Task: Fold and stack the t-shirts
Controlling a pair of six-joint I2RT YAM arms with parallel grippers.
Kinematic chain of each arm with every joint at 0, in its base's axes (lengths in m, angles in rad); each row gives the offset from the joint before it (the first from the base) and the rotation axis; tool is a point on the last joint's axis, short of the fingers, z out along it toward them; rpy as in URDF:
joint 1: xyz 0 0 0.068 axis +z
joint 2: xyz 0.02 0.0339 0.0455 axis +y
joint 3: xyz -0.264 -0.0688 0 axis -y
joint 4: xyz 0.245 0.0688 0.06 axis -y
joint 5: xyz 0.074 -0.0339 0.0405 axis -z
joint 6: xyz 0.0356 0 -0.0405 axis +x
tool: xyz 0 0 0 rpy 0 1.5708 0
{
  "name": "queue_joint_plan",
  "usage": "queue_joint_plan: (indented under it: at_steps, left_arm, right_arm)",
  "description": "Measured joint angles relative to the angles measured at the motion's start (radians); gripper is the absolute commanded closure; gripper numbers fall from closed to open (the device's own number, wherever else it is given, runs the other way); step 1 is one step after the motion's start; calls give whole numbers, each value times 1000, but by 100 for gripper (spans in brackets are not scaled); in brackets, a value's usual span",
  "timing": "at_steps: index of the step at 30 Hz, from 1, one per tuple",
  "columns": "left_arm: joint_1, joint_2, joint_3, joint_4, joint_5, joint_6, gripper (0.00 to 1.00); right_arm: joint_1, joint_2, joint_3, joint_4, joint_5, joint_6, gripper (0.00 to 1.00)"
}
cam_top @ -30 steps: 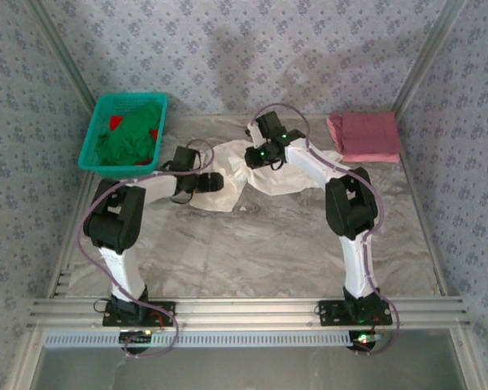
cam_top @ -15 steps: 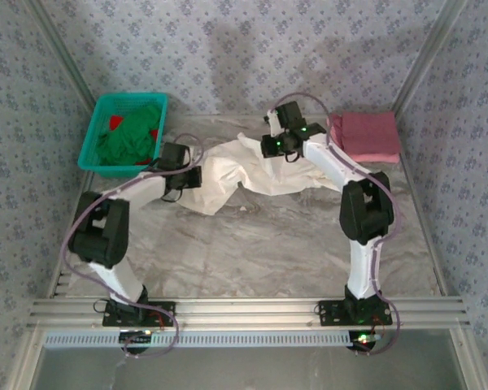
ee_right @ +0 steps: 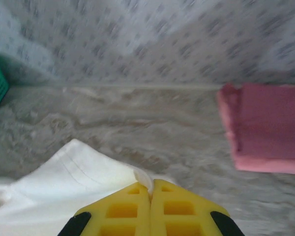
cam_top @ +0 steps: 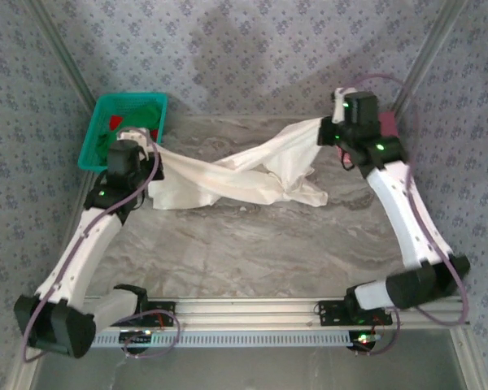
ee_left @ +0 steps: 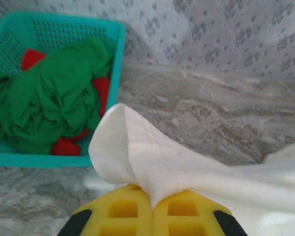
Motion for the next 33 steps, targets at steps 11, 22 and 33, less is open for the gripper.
queue_joint_plan:
  at_steps: [11, 22, 33]
  left_arm:
    - [0, -280, 0, -9, 50, 101, 100]
    - [0, -224, -151, 24, 62, 111, 100]
    - [12, -182, -306, 153, -3, 111, 100]
  right_arm:
    - [-103, -203, 49, -69, 75, -84, 100]
    - [-199, 277, 321, -39, -56, -122, 100]
    - [-269, 956, 1159, -40, -185, -67, 1]
